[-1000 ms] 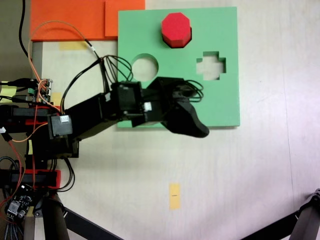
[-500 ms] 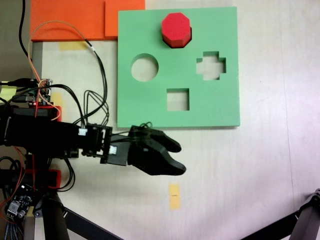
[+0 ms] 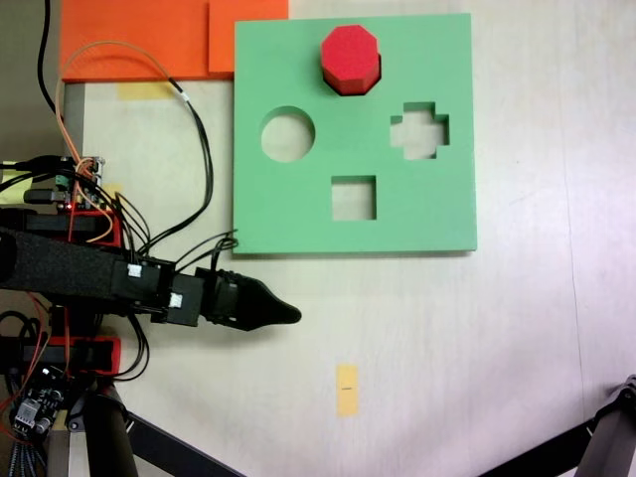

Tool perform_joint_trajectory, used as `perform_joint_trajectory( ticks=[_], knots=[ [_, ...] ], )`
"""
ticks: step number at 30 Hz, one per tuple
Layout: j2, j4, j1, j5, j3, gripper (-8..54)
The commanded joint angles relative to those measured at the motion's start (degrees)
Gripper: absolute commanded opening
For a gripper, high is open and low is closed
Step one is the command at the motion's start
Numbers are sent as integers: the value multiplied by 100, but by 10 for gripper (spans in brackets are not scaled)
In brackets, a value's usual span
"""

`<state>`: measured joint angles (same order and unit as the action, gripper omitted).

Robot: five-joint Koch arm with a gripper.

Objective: Put the octagonal pillar block into the corresponding hole

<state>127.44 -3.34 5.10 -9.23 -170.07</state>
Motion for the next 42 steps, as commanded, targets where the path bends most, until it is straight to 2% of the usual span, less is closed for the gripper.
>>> perform_joint_trajectory(
  ticks=[1,6,10,15,20,42],
  knots=[
    [281,-343,-97,35,-158,355],
    [492,-246,-448,35,-949,359],
    [536,308,-457,35,-958,360],
    [554,396,-448,-202,-958,329],
    [545,369,-439,-202,-958,346],
    [545,325,-413,-202,-958,346]
  ],
)
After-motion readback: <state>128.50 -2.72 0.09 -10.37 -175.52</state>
